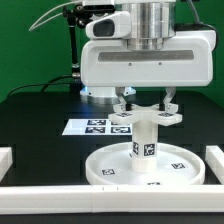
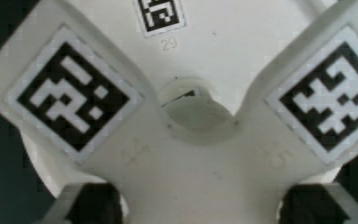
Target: Assemble round table
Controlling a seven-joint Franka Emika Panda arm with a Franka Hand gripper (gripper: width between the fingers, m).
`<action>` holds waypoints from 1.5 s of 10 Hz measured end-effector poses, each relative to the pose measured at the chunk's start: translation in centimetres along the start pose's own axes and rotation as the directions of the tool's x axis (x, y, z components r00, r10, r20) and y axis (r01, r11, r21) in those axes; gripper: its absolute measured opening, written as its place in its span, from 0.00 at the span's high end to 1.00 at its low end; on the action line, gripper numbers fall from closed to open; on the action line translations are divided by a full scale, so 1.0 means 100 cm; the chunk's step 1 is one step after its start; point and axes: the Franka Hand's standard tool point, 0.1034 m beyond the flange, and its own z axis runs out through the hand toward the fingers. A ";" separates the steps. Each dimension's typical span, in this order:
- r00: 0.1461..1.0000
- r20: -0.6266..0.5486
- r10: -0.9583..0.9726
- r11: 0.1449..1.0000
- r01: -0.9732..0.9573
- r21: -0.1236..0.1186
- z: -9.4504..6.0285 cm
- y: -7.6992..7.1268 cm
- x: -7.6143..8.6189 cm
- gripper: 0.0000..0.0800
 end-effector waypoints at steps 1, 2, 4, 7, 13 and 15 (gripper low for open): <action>0.998 0.001 0.063 0.998 -0.063 0.003 0.000 -0.001 0.000 0.45; 0.996 0.001 0.094 0.996 -0.094 0.004 0.000 -0.001 0.000 0.45; 0.969 0.006 0.246 0.969 -0.246 0.013 0.000 -0.002 -0.001 0.45; 0.838 0.015 0.546 0.836 -0.546 0.052 -0.001 -0.004 0.002 0.45; 0.441 0.081 0.894 0.436 -0.897 0.074 0.000 -0.017 0.000 0.45; 0.386 0.092 0.918 0.380 -0.922 0.070 0.001 -0.019 0.000 0.35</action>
Offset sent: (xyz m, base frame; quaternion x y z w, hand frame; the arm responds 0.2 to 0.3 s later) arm 0.0013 -0.0012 0.0017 0.0106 -0.0019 0.1711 0.9852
